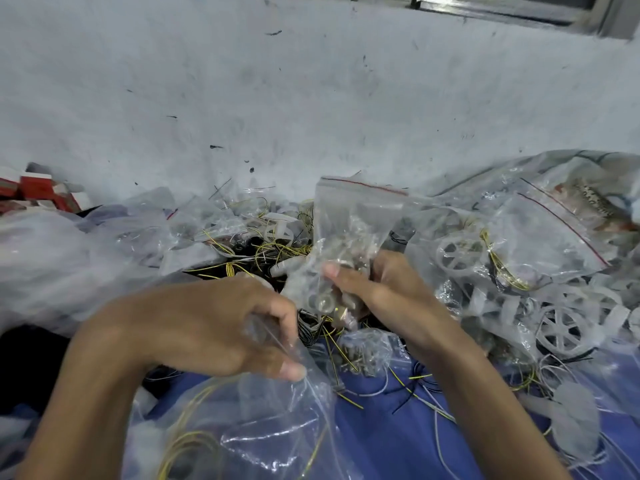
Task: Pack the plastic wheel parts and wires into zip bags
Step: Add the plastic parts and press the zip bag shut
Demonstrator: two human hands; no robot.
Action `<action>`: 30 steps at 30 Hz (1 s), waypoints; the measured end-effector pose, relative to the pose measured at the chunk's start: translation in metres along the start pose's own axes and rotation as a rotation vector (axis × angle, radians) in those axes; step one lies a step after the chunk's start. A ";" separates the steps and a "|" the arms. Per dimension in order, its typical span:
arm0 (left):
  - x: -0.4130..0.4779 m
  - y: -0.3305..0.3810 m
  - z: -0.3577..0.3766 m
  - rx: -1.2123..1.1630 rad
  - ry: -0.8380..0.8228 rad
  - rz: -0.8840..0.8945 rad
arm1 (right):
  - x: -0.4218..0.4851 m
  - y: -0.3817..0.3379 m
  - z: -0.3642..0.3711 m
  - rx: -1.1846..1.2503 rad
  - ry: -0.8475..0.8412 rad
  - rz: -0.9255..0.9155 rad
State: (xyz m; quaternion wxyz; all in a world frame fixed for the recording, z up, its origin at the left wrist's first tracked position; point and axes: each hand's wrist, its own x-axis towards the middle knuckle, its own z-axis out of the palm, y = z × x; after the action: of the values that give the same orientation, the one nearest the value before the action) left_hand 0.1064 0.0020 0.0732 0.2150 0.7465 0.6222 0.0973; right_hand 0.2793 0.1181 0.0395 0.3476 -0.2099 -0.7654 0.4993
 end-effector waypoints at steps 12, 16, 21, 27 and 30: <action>0.006 -0.014 0.002 -0.038 0.218 0.010 | -0.003 -0.003 -0.006 0.382 -0.040 0.116; 0.002 0.004 -0.002 -0.052 0.511 0.160 | -0.005 -0.008 -0.005 0.446 0.047 0.053; 0.006 0.022 -0.001 -0.041 0.704 0.287 | -0.007 -0.020 -0.005 0.263 0.124 0.001; 0.021 0.032 0.013 -0.058 0.629 0.301 | -0.023 -0.037 -0.030 -0.169 -0.147 -0.022; 0.025 0.037 0.016 -0.043 0.625 0.299 | -0.031 -0.044 -0.039 -0.132 -0.275 -0.056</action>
State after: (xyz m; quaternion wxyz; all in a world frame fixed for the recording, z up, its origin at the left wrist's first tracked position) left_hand 0.1508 0.0184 0.0720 0.0131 0.7588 0.5395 0.3648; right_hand 0.3302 0.1032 0.0799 0.2390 -0.1404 -0.8424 0.4621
